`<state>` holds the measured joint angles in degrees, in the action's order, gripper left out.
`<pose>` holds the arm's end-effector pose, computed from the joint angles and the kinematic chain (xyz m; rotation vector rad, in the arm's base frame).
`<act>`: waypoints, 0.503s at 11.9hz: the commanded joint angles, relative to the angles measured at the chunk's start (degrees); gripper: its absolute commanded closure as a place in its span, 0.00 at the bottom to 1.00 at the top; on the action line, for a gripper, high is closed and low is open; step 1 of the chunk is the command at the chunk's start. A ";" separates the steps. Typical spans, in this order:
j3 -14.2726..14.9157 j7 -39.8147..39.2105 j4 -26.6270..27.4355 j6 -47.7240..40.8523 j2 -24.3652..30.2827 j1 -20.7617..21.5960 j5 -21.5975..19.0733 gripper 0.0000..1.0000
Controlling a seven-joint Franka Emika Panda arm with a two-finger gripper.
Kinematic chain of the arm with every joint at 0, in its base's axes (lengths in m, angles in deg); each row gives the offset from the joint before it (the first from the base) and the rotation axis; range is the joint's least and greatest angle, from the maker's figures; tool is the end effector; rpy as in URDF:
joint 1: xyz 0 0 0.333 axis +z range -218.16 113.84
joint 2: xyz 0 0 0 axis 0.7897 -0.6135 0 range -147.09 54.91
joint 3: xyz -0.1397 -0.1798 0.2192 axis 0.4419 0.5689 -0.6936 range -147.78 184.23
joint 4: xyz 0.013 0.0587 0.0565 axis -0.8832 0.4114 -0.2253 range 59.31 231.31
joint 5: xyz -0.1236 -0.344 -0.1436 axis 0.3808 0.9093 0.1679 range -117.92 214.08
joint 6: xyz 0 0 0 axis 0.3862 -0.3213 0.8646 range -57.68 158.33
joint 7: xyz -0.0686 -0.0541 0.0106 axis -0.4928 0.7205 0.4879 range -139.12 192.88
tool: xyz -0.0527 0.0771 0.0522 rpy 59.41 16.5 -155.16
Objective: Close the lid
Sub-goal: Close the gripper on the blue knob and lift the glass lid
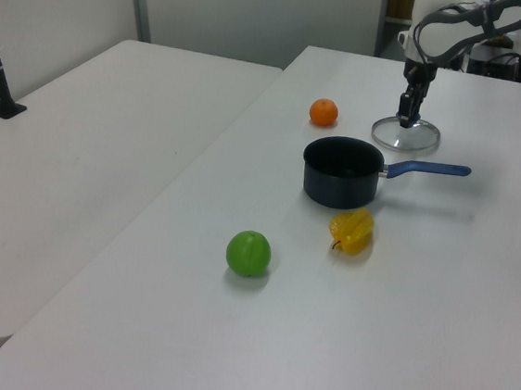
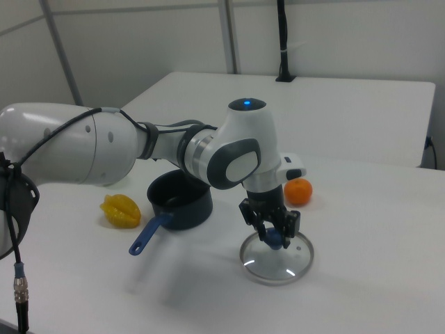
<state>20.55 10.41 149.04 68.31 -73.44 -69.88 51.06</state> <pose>0.6440 -0.2336 0.3478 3.0601 -0.0441 0.0695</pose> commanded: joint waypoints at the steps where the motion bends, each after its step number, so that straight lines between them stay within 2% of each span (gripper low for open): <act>1: -0.04 -0.40 0.49 -3.14 4.06 -0.21 -0.34 0.54; 4: -0.04 -0.05 -0.74 -6.68 7.74 -0.56 -2.44 0.54; 6: -0.04 0.12 -2.76 -12.02 9.25 0.05 -2.89 0.54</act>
<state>20.57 10.45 147.33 62.16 -67.47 -70.25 49.47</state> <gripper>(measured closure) 0.388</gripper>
